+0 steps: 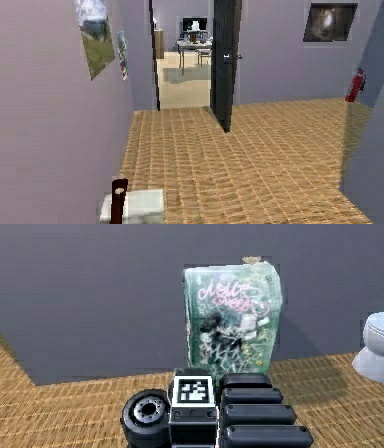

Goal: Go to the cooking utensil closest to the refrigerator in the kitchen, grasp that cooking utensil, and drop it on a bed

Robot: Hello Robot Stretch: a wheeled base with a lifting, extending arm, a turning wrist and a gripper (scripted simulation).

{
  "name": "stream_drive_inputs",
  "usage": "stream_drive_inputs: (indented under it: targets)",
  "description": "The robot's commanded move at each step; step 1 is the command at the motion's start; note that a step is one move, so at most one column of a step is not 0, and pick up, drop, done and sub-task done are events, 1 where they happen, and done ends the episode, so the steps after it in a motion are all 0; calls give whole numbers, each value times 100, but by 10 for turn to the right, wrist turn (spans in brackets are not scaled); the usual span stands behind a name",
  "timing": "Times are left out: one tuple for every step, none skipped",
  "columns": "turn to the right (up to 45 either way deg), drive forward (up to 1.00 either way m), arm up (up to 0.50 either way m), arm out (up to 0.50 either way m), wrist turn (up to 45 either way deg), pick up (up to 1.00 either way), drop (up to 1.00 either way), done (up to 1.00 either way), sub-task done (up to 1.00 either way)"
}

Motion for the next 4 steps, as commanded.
stream_drive_inputs:
  targets:
    - [90,0,0,0,0,0,0,0,0]
    - [0,95,0,0,0,0,0,0,0]
    - [-120,0,0,0,0,0,0,0,0]
    - [0,100,0,0,0,0,0,0,0]
